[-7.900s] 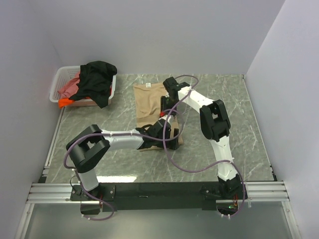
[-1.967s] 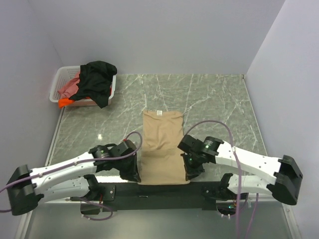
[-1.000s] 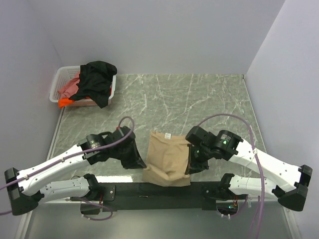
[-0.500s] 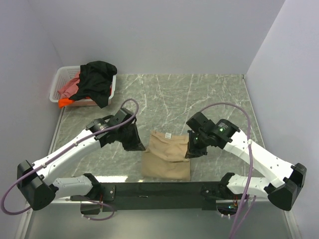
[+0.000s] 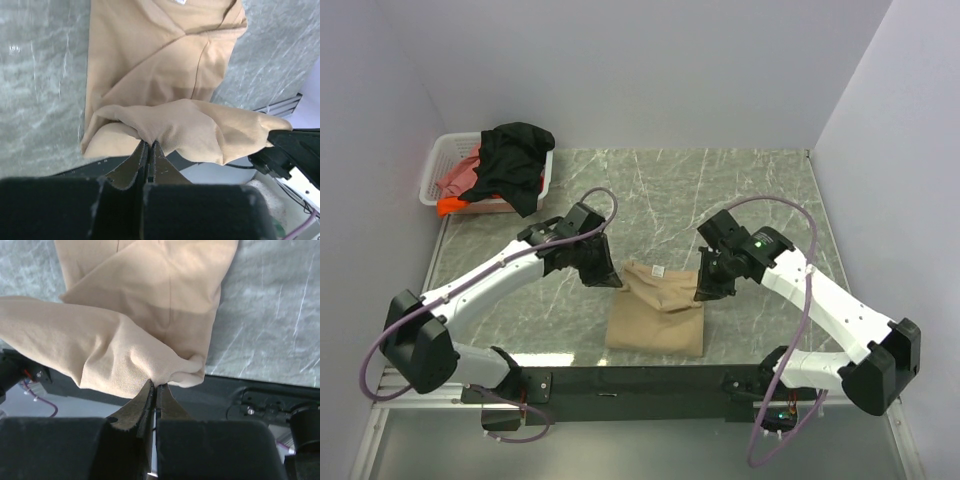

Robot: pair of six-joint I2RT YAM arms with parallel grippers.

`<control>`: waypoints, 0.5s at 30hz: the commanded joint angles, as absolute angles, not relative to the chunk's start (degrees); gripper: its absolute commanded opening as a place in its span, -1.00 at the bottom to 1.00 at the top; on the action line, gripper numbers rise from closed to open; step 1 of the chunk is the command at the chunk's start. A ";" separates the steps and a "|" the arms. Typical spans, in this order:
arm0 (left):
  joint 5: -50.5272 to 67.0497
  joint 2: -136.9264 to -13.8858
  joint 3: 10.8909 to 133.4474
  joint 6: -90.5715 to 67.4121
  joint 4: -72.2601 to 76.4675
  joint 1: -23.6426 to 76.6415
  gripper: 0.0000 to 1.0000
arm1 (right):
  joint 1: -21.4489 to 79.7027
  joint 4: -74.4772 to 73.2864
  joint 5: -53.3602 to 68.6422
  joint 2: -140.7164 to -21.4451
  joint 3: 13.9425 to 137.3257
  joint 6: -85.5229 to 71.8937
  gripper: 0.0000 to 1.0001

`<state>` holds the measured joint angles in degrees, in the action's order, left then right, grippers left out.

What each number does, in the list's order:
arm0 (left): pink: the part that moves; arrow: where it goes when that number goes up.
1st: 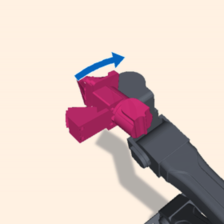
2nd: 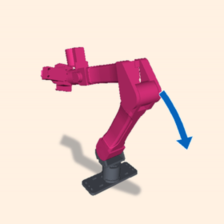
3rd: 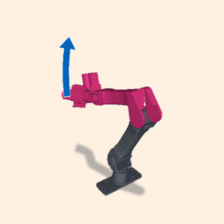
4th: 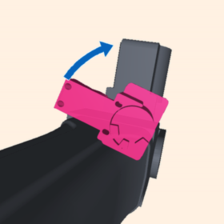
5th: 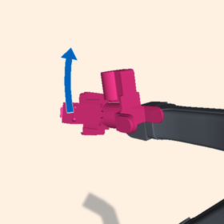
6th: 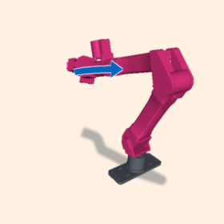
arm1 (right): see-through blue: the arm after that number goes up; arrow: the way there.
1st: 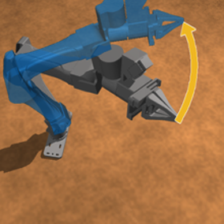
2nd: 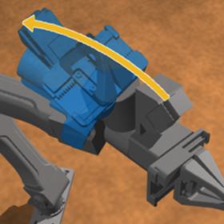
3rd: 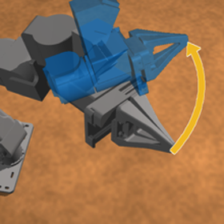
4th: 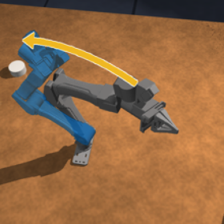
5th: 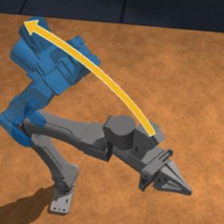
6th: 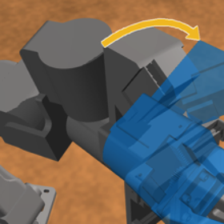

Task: Fold and stack the t-shirts
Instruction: Fold the tshirt

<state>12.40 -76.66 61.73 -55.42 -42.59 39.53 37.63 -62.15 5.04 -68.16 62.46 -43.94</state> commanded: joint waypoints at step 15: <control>12.22 -89.65 68.64 -44.74 -35.33 36.74 -0.99 | 33.14 -52.21 0.44 -78.22 60.91 -37.53 -1.00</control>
<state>12.71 -89.19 67.40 -47.42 -37.28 37.36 33.93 -55.44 2.44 -77.38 60.69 -39.03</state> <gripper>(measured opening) 0.023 0.020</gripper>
